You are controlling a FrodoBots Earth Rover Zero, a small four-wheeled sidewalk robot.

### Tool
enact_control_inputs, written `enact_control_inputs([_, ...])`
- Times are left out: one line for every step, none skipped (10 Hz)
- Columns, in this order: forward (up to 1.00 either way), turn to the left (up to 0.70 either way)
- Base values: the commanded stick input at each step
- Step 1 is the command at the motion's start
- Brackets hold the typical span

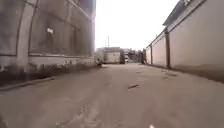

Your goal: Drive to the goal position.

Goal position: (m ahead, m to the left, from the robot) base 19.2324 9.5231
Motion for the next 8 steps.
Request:
enact_control_inputs([0.7,0.03])
enact_control_inputs([0.7,0.07])
enact_control_inputs([0.7,-0.03])
enact_control_inputs([0.7,-0.1])
enact_control_inputs([0.7,-0.13])
enact_control_inputs([0.7,-0.17])
enact_control_inputs([0.7,-0.15])
enact_control_inputs([0.7,-0.11])
